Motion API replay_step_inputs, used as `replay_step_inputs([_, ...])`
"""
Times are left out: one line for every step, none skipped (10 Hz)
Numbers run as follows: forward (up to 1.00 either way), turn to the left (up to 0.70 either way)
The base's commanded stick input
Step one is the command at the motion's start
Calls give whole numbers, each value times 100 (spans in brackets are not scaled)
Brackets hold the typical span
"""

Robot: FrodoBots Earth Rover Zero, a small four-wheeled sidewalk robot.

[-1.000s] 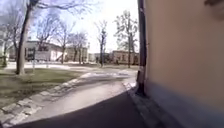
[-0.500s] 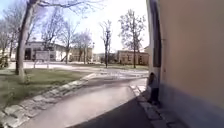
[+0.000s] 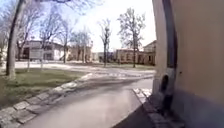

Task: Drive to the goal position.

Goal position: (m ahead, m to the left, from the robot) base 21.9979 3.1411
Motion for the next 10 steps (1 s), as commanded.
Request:
replay_step_inputs([85, 0])
replay_step_inputs([85, 0])
replay_step_inputs([85, 0])
replay_step_inputs([85, 0])
replay_step_inputs([85, 0])
replay_step_inputs([85, 0])
replay_step_inputs([85, 0])
replay_step_inputs([85, 0])
replay_step_inputs([85, 0])
replay_step_inputs([85, -4])
